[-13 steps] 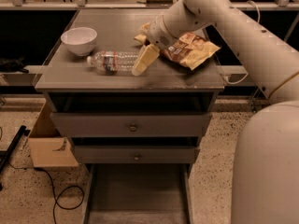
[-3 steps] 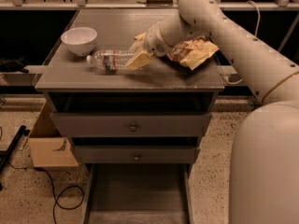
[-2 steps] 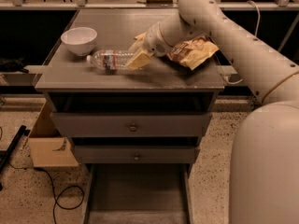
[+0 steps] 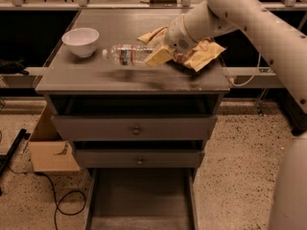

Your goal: Place water bottle into bottom drawer

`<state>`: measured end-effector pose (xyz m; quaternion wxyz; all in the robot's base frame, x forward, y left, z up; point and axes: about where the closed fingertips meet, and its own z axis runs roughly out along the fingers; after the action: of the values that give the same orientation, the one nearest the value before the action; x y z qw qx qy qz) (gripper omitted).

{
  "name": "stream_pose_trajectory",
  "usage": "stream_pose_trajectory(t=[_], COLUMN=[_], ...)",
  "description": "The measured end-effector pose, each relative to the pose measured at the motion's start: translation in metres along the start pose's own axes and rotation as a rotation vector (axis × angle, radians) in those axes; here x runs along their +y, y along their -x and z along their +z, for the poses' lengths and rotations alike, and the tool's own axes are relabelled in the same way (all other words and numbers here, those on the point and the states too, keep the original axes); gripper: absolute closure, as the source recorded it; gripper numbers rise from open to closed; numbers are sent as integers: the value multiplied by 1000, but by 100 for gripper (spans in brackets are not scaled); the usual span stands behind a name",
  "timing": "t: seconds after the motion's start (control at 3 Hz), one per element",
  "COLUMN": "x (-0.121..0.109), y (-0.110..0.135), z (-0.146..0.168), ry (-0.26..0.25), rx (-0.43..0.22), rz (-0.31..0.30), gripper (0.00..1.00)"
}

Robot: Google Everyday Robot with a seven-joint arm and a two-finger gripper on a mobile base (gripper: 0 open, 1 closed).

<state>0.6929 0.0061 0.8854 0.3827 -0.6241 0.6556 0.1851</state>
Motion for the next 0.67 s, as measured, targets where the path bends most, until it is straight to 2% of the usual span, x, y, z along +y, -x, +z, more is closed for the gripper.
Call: stream_pose_trajectory(t=[0.33,0.67], x=[23,65], y=[-1,-24], z=[-71,-125], ry=[-79,-135], rx=[4,23], rz=[15,50], gripper=[100,100])
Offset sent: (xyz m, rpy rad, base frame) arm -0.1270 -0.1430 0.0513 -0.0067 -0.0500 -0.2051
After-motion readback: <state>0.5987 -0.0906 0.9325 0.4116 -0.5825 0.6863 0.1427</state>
